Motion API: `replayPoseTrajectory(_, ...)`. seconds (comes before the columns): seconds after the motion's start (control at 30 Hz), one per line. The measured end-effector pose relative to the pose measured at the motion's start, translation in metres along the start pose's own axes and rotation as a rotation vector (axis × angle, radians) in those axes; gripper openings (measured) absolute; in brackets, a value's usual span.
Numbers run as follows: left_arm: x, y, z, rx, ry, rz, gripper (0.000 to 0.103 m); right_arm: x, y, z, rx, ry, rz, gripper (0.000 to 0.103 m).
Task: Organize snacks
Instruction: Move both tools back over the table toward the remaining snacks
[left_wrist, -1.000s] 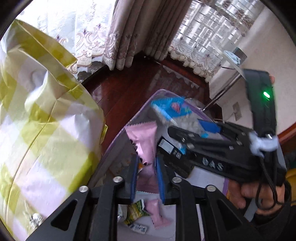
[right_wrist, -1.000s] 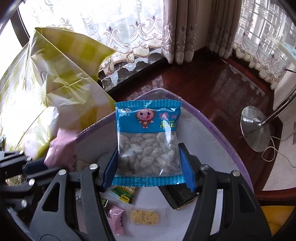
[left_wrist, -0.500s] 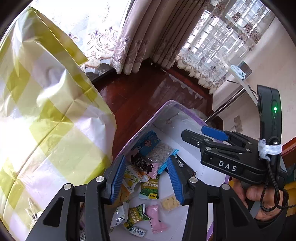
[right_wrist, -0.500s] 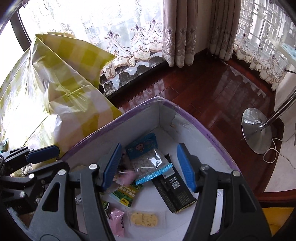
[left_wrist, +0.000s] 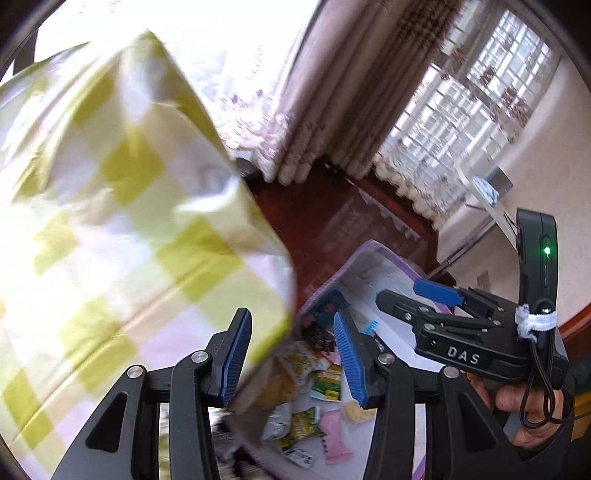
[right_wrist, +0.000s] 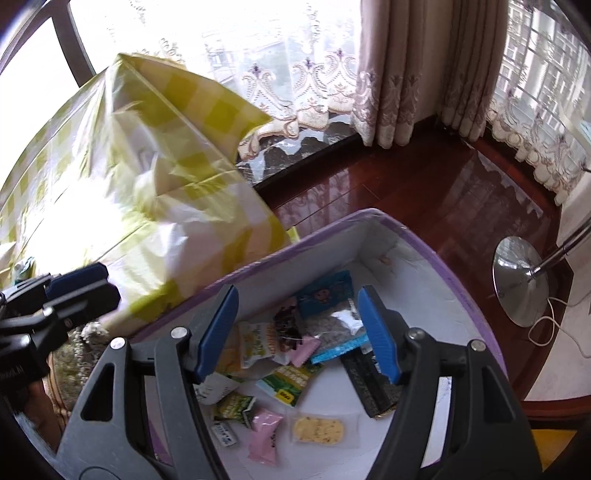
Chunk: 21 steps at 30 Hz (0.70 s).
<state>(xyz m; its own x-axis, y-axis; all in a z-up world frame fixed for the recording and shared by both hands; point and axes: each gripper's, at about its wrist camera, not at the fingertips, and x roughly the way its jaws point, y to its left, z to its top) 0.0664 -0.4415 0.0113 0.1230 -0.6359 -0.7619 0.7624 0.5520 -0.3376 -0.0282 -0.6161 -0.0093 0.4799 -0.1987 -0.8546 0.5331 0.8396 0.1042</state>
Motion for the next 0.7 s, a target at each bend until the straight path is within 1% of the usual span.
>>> replayPoseTrajectory(0.2, -0.030, 0.033, -0.005, -0.047, -0.066, 0.092, 0.048, -0.005, 0.033, 0.000, -0.056, -0.001, 0.028, 0.071)
replayPoseTrajectory(0.37, -0.055, 0.069, -0.009, -0.133, -0.116, 0.172, 0.048, -0.010, 0.069, 0.000, -0.111, -0.007, 0.060, 0.071)
replayPoseTrajectory(0.43, -0.066, 0.085, -0.013, -0.179, -0.133, 0.214, 0.050, -0.012, 0.083, -0.001, -0.136, -0.008, 0.074, 0.071)
replayPoseTrajectory(0.53, -0.083, 0.111, -0.024, -0.263, -0.159, 0.304, 0.057, -0.011, 0.104, -0.003, -0.170, -0.003, 0.091, 0.073)
replayPoseTrajectory(0.6, -0.095, 0.130, -0.034, -0.359, -0.175, 0.371, 0.061, -0.011, 0.119, -0.004, -0.191, -0.001, 0.101, 0.073)
replayPoseTrajectory(0.7, -0.113, 0.161, -0.055, -0.509, -0.206, 0.475, 0.061, -0.010, 0.139, -0.006, -0.220, 0.003, 0.116, 0.073)
